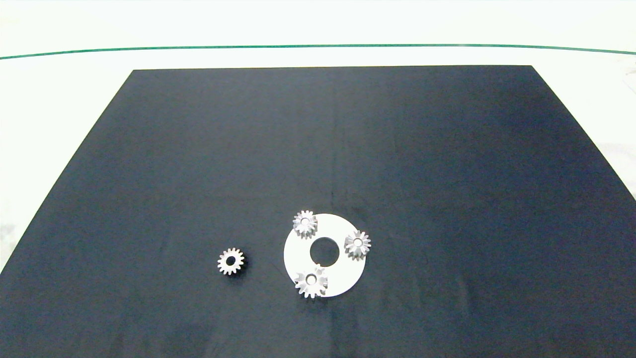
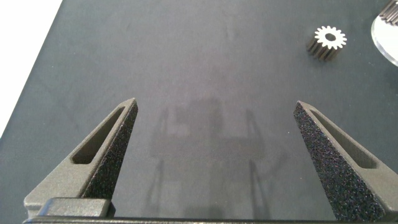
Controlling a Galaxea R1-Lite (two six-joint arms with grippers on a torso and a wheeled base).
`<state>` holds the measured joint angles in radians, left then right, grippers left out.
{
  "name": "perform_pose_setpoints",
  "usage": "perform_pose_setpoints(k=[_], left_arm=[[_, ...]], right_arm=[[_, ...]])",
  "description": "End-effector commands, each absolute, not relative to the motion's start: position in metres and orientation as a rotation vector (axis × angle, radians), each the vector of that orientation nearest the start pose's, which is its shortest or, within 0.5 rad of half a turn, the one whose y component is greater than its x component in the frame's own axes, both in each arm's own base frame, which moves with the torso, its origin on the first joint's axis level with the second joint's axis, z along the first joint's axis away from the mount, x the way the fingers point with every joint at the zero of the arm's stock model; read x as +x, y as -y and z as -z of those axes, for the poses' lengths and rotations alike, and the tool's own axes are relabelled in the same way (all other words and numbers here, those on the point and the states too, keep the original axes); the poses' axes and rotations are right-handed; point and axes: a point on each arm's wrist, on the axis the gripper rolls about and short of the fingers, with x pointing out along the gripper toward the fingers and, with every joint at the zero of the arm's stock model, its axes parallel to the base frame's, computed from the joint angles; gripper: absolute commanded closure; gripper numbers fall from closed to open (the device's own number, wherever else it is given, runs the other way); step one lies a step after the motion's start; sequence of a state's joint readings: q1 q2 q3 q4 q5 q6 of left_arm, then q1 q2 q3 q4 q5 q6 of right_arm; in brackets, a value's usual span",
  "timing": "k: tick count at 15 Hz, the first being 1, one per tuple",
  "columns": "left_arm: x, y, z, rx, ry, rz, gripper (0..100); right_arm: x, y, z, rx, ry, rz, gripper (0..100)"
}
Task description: Remove an incorrectly installed larger gear and replace it with the correct smaller gear
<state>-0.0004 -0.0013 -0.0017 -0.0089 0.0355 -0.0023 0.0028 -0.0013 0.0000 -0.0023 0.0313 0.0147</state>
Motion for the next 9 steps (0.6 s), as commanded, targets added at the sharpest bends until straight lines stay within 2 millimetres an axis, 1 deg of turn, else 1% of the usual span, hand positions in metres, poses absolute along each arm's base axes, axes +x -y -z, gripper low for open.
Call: perform_pose_setpoints(k=[1, 9], left_arm=[[-0.0229, -0.0008, -0.0768, -0.002, 0.011, -0.032, 0], [-0.0217, -0.0007, -0.0778, 0.002, -0.008, -0.044, 0]], right_arm=[[-0.0228, -0.0007, -0.0758, 0.012, 0.003, -0.037, 0], [-0.0232, -0.0003, -0.0766, 0.011, 0.003, -0.021, 0]])
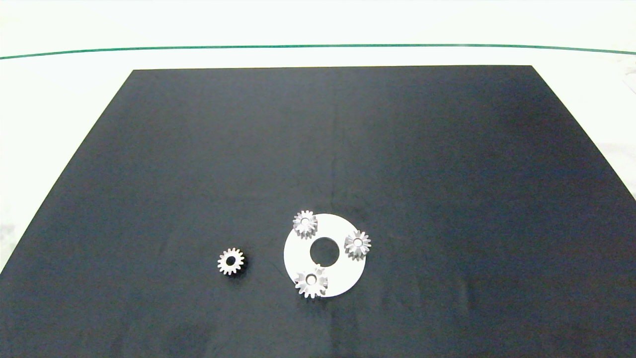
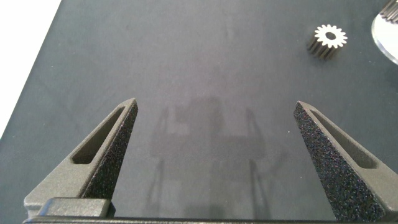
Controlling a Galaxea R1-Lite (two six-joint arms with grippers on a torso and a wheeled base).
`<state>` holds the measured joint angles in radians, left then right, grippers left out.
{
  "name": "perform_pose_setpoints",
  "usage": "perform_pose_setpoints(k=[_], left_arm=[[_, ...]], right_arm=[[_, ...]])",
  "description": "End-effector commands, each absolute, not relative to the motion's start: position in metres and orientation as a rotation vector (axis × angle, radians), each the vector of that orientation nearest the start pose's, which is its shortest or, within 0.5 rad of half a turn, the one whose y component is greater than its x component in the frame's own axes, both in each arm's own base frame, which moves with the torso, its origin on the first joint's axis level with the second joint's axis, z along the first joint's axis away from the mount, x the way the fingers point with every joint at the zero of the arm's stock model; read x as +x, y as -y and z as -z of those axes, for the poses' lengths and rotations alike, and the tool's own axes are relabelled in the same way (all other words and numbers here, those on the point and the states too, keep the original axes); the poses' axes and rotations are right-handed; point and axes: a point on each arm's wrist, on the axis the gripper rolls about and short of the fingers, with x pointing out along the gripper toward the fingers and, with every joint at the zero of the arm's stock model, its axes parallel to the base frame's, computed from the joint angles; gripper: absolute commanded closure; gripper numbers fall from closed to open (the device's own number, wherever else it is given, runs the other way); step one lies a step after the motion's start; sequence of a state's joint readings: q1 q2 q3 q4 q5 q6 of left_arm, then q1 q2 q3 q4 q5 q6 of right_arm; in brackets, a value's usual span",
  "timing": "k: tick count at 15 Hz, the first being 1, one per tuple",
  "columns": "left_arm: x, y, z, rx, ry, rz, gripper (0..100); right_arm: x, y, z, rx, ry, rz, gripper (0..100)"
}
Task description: Remove an incorrectly installed larger gear and replace it with the correct smaller gear
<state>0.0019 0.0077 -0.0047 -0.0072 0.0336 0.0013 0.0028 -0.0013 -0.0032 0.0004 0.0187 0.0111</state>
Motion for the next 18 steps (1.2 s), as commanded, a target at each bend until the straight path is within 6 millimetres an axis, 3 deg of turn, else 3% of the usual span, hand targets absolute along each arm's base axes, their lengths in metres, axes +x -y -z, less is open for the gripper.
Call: perform_pose_setpoints(k=[1, 3, 5, 7, 9, 11, 13, 15, 18], left_arm=[[-0.021, -0.001, -0.078, 0.003, -0.015, -0.051, 0], [-0.021, -0.001, -0.086, 0.003, -0.015, -0.058, 0], [-0.03, 0.0, -0.115, 0.004, -0.058, -0.054, 0], [-0.033, 0.0, -0.163, 0.02, -0.154, -0.046, 0], [-0.006, -0.001, -0.225, 0.061, -0.239, -0.048, 0], [0.036, -0.002, -0.287, 0.083, -0.323, -0.051, 0], [0.071, -0.002, -0.328, 0.082, -0.53, -0.041, 0], [0.08, -0.002, -0.338, 0.081, -0.703, -0.034, 0], [0.086, -0.003, -0.339, 0.074, -0.685, -0.049, 0]], right_arm=[[-0.024, 0.0, -0.078, 0.011, 0.003, -0.02, 0], [-0.027, 0.0, -0.083, 0.009, -0.014, -0.02, 0], [-0.034, 0.0, -0.094, 0.009, -0.035, -0.021, 0], [-0.039, 0.0, -0.115, -0.017, -0.067, -0.025, 0], [-0.029, 0.0, -0.143, -0.052, -0.142, -0.041, 0], [-0.002, -0.001, -0.179, -0.122, -0.239, -0.091, 0], [0.044, -0.006, -0.222, -0.205, -0.321, -0.172, 0], [0.092, -0.019, -0.262, -0.274, -0.378, -0.277, 0], [0.131, -0.061, -0.299, -0.389, -0.47, -0.525, 0]])
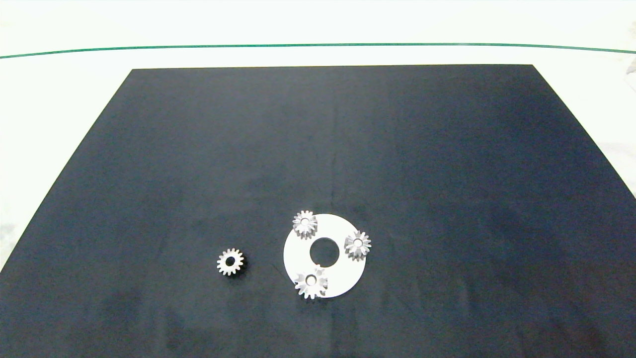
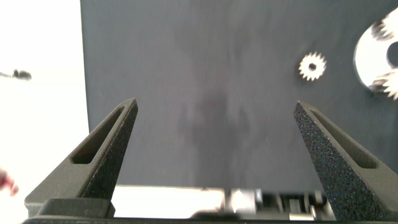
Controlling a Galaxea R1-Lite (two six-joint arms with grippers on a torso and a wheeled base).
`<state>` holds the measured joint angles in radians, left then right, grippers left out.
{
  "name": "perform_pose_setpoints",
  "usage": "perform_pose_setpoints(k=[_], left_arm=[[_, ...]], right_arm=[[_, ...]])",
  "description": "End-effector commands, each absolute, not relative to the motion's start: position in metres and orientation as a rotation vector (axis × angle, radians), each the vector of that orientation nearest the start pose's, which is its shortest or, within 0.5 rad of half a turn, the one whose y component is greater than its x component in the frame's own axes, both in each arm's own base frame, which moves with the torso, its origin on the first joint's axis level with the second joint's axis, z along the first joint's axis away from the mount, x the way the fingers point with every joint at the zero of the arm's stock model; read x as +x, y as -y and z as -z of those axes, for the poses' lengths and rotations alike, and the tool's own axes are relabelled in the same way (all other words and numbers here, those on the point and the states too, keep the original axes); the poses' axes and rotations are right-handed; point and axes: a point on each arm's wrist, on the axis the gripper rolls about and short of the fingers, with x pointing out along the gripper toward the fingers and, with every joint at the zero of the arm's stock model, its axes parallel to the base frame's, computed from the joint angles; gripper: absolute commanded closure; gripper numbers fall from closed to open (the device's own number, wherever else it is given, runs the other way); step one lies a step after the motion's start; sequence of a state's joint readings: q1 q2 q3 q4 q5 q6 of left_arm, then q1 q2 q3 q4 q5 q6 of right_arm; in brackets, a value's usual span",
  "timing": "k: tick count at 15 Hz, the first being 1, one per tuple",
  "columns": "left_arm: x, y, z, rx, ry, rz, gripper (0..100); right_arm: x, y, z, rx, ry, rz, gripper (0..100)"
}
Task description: Remove an incorrectly installed larger gear and replace it with the correct smaller gear
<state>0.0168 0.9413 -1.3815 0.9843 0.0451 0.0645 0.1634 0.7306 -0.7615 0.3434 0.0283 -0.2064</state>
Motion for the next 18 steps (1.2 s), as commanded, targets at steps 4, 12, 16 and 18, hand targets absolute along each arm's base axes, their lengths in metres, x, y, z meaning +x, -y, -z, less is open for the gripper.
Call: perform_pose_setpoints(k=[4, 12, 16, 18], left_arm=[[0.061, -0.004, -0.349, 0.09, -0.594, -0.102, 0], [0.035, -0.003, -0.358, 0.087, -0.502, -0.105, 0], [0.035, -0.003, -0.358, 0.087, -0.502, -0.105, 0], [0.035, -0.003, -0.358, 0.087, -0.501, -0.105, 0]], right_arm=[[0.172, -0.152, -0.314, -0.557, -0.544, -0.807, 0], [0.186, -0.264, -0.273, -0.815, -0.71, -0.906, 0], [0.187, -0.295, -0.247, -0.892, -0.744, -0.908, 0], [0.196, -0.309, -0.234, -0.921, -0.755, -0.876, 0]])
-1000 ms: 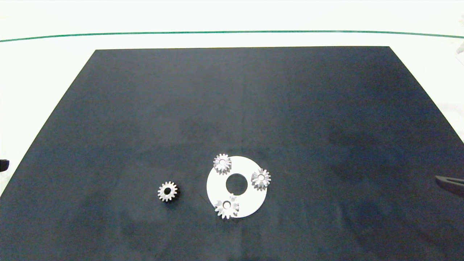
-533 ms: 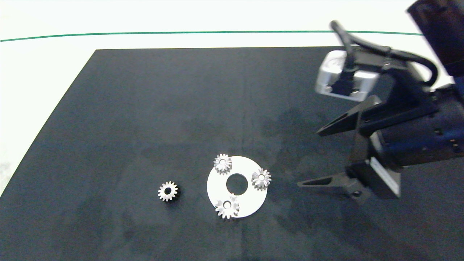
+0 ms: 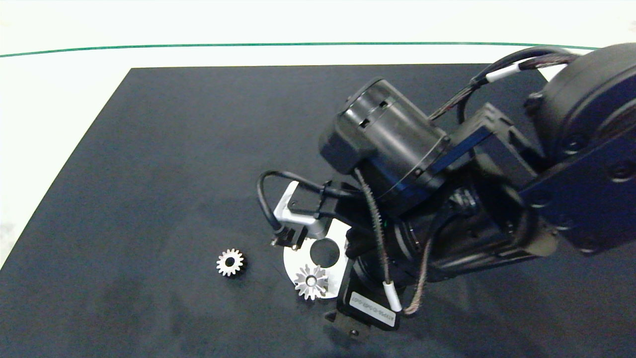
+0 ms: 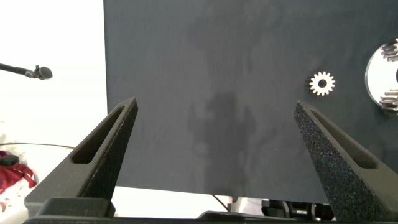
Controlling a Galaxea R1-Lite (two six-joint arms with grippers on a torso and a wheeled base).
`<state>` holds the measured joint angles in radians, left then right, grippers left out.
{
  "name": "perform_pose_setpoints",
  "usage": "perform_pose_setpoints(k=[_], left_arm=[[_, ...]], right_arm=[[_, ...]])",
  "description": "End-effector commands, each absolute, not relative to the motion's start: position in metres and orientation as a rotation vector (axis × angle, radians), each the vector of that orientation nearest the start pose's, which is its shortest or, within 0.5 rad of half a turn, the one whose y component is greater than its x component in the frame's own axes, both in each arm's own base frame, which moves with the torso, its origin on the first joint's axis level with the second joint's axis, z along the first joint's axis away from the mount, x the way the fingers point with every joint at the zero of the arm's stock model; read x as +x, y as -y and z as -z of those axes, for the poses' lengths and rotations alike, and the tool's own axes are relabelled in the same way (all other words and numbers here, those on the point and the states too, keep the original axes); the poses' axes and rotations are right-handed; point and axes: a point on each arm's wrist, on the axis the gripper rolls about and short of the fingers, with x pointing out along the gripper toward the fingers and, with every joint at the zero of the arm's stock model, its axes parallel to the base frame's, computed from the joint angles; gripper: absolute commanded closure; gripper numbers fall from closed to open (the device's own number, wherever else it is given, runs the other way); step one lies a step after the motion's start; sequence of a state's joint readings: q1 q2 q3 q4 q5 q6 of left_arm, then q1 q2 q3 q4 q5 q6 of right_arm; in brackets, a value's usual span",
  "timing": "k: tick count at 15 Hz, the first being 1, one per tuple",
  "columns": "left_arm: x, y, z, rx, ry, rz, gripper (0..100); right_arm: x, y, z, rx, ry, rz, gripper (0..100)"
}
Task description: Remove an incorrectly installed larger gear and replace it with the correct smaller gear
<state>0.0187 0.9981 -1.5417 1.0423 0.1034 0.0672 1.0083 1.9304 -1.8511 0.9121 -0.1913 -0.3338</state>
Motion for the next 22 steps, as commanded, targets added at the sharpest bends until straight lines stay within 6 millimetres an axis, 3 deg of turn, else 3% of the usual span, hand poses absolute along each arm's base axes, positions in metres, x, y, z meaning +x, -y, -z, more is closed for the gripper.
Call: perform_pose_setpoints(k=[1, 5, 11, 22], left_arm=[[0.035, -0.003, -0.358, 0.087, -0.501, -0.105, 0], [0.035, -0.003, -0.358, 0.087, -0.499, -0.105, 0], [0.034, -0.003, -0.358, 0.089, -0.496, -0.103, 0], [0.032, -0.003, -0.358, 0.089, -0.492, -0.103, 0]], right_arm=[[0.199, -0.314, -0.229, -0.926, -0.759, -0.871, 0], [0.204, -0.332, -0.211, -0.962, -0.774, -0.865, 0], [0.209, -0.338, -0.195, -1.017, -0.801, -0.808, 0], [0.216, -0.343, -0.182, -1.027, -0.822, -0.8, 23]])
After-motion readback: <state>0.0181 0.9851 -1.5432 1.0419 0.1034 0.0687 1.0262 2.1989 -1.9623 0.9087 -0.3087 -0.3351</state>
